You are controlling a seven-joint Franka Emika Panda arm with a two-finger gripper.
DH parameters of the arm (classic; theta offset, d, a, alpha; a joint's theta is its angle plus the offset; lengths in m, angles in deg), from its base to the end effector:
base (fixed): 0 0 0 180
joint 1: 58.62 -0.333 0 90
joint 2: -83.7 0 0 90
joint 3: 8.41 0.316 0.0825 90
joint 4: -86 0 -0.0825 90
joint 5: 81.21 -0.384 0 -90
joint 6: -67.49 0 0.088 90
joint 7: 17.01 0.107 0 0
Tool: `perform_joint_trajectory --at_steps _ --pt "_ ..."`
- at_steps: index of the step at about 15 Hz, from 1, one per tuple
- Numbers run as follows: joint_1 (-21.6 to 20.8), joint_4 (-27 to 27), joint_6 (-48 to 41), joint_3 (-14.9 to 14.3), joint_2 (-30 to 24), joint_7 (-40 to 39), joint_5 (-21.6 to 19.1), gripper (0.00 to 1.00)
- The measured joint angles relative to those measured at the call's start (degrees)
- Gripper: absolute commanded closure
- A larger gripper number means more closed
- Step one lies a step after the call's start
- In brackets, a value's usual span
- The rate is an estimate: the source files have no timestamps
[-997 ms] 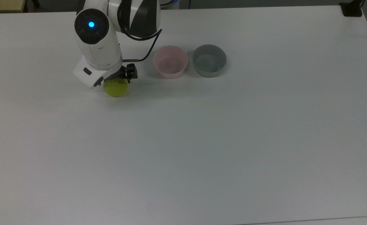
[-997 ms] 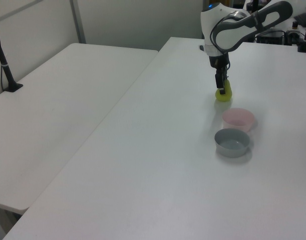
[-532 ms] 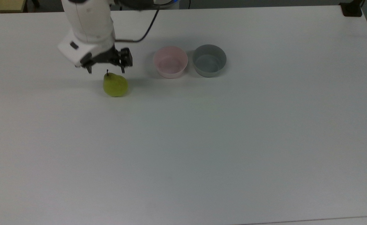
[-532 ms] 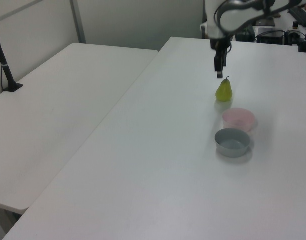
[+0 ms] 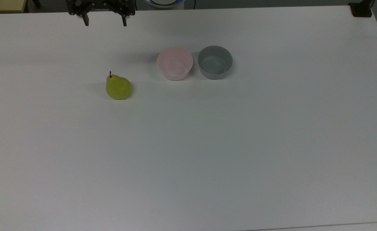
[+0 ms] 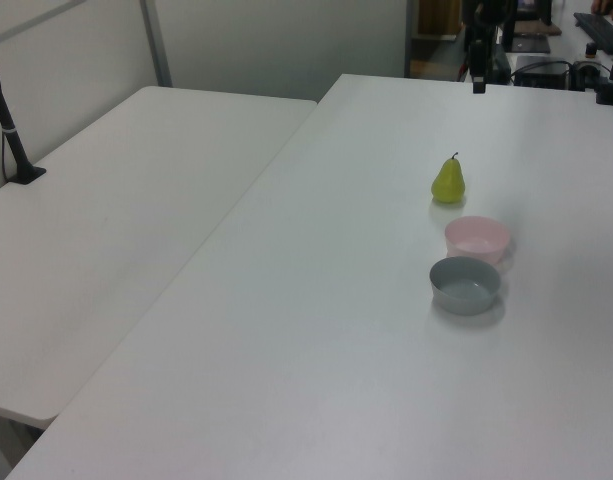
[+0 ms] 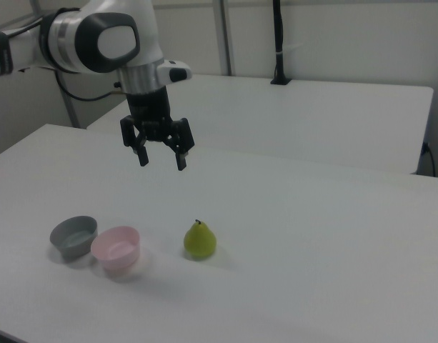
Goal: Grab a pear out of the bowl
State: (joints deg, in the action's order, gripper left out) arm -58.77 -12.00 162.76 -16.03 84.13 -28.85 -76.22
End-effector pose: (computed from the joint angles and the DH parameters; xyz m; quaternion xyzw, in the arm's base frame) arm 0.5530 -0.0809 0.5624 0.9977 0.0432 -0.0345 0.0385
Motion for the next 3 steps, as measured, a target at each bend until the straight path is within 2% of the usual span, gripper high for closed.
perform_joint_trajectory --at_steps 3 --pt "-0.2 -0.2 -0.1 0.0 -0.1 0.3 0.0 0.00"
